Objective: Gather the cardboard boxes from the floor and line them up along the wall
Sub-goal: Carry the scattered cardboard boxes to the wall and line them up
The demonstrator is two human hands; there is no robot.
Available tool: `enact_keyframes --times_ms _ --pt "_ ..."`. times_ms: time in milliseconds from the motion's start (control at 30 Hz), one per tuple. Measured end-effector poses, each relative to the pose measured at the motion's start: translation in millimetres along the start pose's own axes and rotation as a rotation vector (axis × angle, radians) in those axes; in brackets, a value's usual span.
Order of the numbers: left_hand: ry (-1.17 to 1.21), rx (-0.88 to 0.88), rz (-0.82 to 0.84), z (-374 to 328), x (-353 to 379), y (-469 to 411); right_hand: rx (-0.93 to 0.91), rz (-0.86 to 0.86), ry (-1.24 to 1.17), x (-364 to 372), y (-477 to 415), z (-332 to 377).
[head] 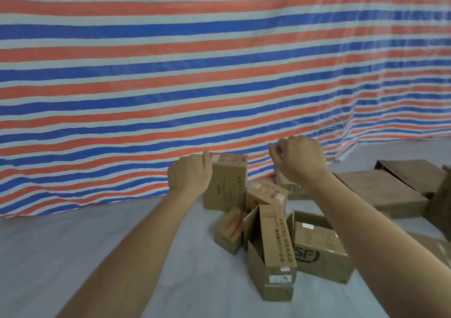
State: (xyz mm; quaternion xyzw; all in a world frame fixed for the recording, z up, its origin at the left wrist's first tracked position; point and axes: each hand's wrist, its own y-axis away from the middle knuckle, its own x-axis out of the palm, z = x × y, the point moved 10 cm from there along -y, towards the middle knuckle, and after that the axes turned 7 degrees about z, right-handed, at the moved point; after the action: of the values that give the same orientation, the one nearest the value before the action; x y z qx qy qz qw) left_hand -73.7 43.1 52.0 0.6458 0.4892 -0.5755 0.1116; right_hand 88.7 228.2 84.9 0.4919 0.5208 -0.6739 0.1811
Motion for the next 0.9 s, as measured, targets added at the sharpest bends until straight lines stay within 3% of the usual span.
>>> enact_keyframes --times_ms 100,233,433,567,667,900 --pt "0.059 -0.048 0.088 -29 47 -16 0.073 -0.012 -0.046 28 -3 -59" --pt "0.211 -0.154 0.249 -63 134 -42 0.131 0.142 -0.125 97 -10 -130" --pt "0.280 -0.243 0.334 -114 236 -70 0.168 0.273 -0.223 195 -41 -212" --pt "0.213 -0.226 0.470 -132 309 -82 0.211 0.444 -0.233 270 -59 -242" --pt "0.182 -0.206 0.539 -129 352 -104 0.210 0.518 -0.197 316 -76 -252" --pt "0.401 -0.420 0.772 -72 526 -159 0.247 0.739 -0.148 481 -111 -268"
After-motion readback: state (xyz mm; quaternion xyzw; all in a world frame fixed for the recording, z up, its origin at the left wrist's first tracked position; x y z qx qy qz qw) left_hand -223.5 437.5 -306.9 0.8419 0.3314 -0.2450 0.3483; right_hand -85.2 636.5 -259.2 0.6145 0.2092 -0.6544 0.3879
